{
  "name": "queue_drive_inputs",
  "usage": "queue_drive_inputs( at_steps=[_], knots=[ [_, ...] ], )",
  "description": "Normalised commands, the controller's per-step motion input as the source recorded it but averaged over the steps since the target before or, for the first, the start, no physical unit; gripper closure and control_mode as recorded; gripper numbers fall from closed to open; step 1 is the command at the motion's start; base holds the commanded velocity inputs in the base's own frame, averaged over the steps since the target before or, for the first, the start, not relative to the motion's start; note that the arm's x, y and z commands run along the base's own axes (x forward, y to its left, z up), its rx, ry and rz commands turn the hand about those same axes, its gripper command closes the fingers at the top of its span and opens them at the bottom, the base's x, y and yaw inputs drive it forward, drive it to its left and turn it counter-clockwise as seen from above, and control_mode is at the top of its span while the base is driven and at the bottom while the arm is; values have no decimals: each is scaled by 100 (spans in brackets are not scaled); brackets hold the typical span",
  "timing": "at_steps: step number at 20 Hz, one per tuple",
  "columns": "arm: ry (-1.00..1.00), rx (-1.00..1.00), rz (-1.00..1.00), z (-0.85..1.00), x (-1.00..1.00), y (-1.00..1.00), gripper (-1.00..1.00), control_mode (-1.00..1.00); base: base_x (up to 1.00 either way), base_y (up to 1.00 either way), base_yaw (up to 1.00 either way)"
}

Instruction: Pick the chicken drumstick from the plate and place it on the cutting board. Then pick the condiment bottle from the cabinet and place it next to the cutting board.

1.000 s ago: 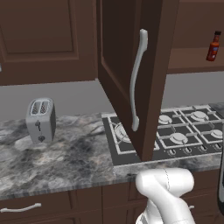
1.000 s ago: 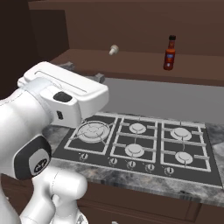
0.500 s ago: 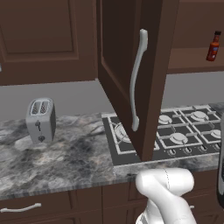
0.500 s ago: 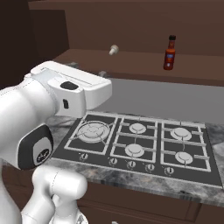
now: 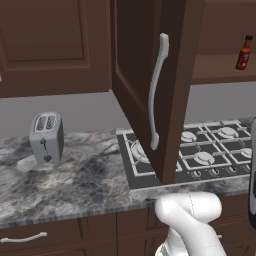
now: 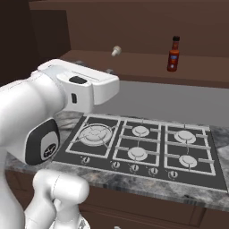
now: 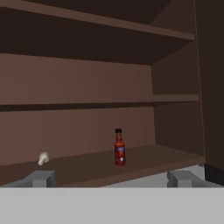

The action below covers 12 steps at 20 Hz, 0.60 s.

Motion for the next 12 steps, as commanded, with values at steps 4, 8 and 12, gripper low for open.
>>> queue_drive_inputs(
  at_steps=[4,8,12],
  knots=[
    [-1,0,0,0,5,-10,-100,-100,0,0,0],
    [-2,0,0,0,6,-5,-100,-100,0,0,0],
    [-1,0,0,0,8,0,-100,-100,0,0,0]
  ],
)
